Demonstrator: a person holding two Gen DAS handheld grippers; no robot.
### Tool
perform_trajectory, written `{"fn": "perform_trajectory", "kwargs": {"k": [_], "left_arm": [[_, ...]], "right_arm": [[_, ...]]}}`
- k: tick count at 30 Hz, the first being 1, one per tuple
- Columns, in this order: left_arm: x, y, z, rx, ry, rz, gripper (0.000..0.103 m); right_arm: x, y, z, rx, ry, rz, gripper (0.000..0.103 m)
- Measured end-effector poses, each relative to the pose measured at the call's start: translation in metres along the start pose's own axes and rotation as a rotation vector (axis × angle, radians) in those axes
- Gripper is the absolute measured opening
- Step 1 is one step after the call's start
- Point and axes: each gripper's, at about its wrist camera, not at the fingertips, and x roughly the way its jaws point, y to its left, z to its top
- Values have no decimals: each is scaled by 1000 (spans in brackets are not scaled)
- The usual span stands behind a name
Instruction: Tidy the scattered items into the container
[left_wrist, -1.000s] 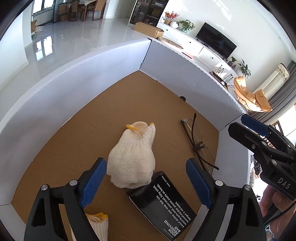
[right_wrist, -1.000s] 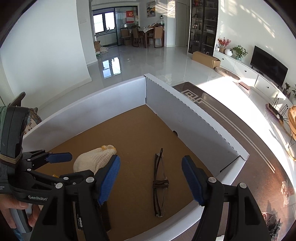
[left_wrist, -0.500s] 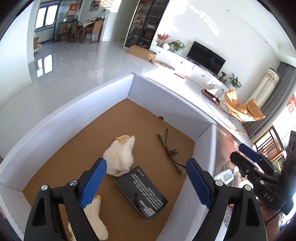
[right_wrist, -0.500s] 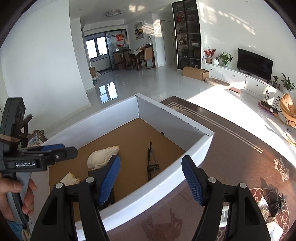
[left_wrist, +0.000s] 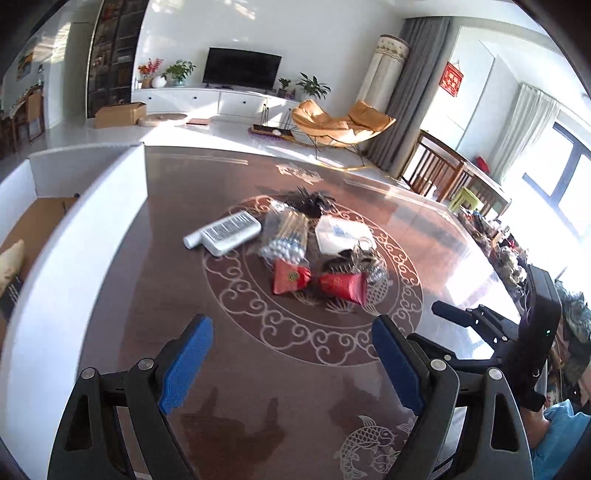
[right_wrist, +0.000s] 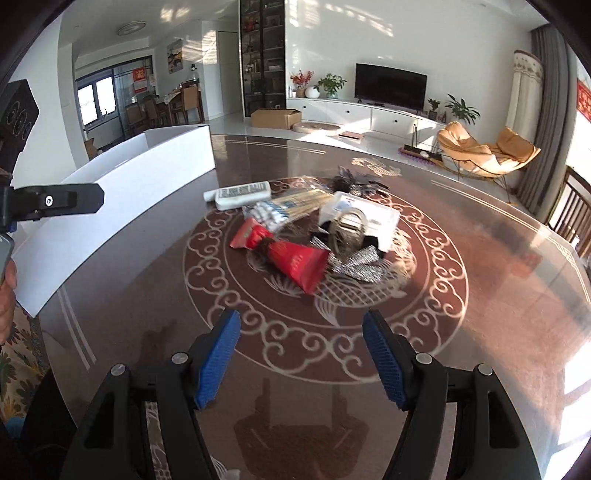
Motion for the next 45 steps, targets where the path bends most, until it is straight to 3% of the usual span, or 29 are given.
{"fn": "perform_trajectory", "kwargs": {"k": [5,10,17,24,29,37,45], "left_arm": [[59,-24,-33,46,84,7,88],[80,-30,-48,84,115,20,88],[84,-32,-45,122,73,45,88],[86,-25,-40,87,67,-8,93],[88,-29,-40,100,76,-26,103],[88,-26,-40,83,72,-52,103],[84,-17,-38,39,56,-109,103]], "right_arm": [[-16,-48,-43,110,26,-71,70],[-16,-53,-54,181,28,-87,70],[7,-45,-42,187,60,-93,70],[25,-43,-34,198,112,-117,70],[27,-42,-35,199,119,-115,72],[34,-34,-34,156,143,-126,82],[35,-33,-34,155,144,-125,83]]}}
